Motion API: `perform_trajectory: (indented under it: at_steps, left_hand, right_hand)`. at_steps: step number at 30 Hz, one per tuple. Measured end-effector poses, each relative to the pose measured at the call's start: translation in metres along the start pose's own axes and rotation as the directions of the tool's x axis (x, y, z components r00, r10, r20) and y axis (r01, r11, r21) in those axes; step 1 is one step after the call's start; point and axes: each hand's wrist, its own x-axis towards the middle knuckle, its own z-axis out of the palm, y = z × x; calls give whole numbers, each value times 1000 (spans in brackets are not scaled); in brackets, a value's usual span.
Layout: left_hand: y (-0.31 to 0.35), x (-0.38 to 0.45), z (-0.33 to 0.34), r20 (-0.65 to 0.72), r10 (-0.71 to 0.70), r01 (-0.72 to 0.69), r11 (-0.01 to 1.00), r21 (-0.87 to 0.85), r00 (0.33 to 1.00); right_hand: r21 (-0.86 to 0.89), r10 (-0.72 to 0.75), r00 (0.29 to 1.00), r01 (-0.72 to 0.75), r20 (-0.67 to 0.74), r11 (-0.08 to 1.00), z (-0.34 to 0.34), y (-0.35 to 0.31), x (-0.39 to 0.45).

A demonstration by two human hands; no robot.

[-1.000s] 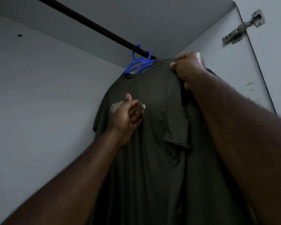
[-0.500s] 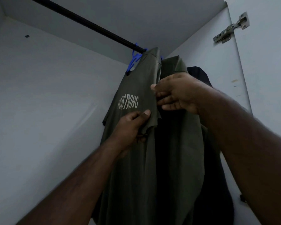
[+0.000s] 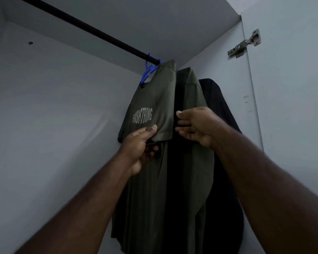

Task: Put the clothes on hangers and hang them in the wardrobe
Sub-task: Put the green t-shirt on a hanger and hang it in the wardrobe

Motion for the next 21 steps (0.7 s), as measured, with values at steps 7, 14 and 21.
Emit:
perform_trajectory:
  at_steps: [7, 14, 21]
  left_hand:
    - [6, -10, -2, 54, -116, 125, 968, -216, 992]
    - [6, -13, 6, -64, -104, 90, 977, -192, 992]
    - [-15, -18, 51, -59, -95, 94, 995, -29, 994]
  right_hand:
    - [-56, 133, 991, -132, 12, 990, 5, 15, -4]
    - [407, -56, 975, 142, -217, 902, 6, 17, 2]
    - [-248, -464, 761, 392, -453, 886, -61, -4, -11]
